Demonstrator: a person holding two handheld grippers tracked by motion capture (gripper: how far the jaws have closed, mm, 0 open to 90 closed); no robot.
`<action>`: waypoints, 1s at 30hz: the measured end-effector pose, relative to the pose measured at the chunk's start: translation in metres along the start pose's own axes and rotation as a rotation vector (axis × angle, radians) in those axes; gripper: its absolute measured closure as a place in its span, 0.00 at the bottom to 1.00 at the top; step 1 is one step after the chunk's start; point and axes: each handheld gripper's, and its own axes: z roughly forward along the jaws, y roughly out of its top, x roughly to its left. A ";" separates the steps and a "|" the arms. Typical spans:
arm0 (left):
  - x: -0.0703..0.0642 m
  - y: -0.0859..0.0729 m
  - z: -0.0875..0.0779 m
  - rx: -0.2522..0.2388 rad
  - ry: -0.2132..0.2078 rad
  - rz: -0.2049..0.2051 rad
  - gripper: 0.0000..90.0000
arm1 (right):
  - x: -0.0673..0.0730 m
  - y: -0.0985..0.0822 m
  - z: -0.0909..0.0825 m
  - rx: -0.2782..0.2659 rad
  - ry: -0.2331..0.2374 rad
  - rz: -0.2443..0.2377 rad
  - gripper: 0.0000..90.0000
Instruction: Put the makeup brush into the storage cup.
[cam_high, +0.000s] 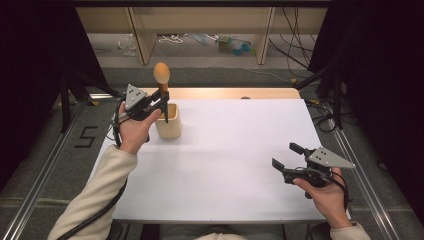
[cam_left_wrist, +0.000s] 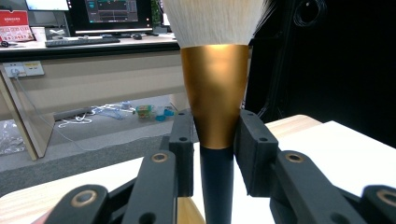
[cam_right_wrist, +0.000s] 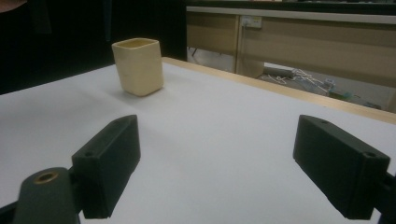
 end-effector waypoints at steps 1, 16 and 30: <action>0.000 0.000 0.000 0.000 0.000 0.000 0.77 | 0.000 0.000 0.000 0.000 0.000 0.000 0.18; 0.001 0.001 0.004 -0.009 0.011 -0.005 0.77 | 0.000 0.000 0.000 0.002 0.003 0.000 0.18; 0.001 0.002 0.007 -0.017 0.015 -0.005 0.77 | 0.000 0.000 0.000 -0.001 0.000 0.000 0.18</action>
